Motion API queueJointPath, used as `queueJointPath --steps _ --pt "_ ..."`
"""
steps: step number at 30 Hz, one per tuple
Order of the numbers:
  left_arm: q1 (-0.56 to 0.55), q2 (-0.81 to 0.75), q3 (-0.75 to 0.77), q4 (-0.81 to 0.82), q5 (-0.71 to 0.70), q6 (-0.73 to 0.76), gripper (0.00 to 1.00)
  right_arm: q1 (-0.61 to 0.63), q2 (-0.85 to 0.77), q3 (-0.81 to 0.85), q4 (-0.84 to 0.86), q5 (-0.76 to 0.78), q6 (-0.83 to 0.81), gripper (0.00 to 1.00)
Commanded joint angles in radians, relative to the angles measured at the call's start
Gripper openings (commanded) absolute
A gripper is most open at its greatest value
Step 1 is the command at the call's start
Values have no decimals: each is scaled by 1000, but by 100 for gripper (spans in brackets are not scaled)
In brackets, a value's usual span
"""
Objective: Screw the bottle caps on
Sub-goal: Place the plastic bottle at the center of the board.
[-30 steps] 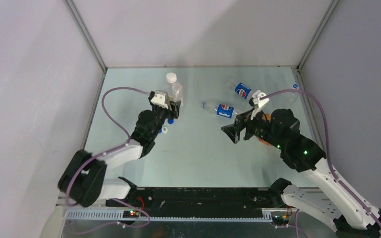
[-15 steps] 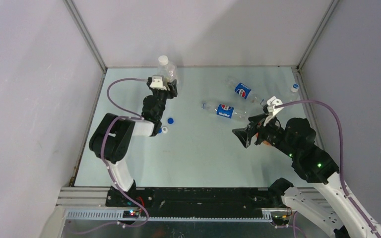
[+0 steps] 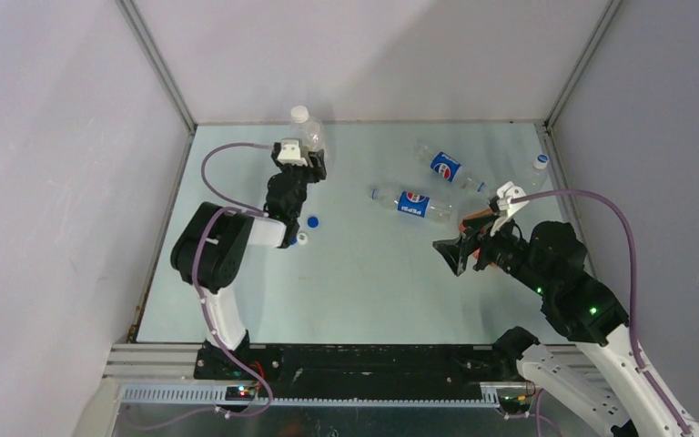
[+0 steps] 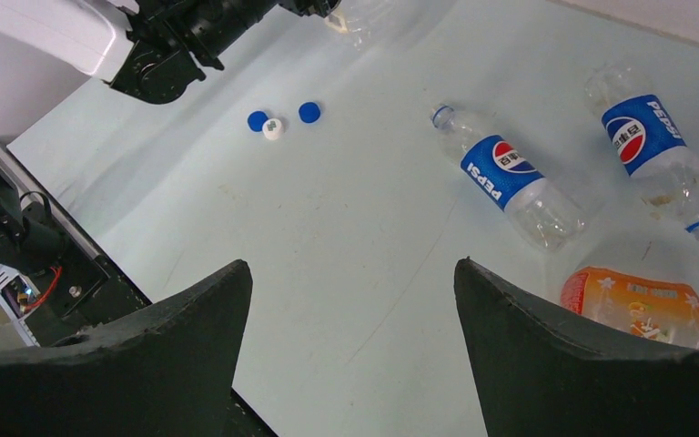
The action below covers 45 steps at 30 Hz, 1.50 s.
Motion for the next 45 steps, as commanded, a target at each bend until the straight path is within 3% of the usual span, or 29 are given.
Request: queueJointPath --steps 1,8,13,22,27,33,45 --pt "-19 -139 -66 -16 -14 3 24 -7 10 -8 3 -21 -18 85" --pt "-116 -380 -196 -146 71 22 24 -8 116 -56 230 -160 -40 87" --pt "-217 -564 -239 -357 154 -7 25 0 215 -141 484 -246 -77 92" --pt "-282 -829 -241 -605 582 -56 25 -13 292 -173 662 -425 -137 95" --pt "-294 -888 -247 -623 782 -59 25 -18 288 -173 708 -549 -172 96" --pt "-323 -913 -217 -629 918 -73 25 -15 308 -173 745 -660 -187 97" --pt "-355 -910 -195 -493 1029 -189 26 20 344 -173 764 -807 -189 99"
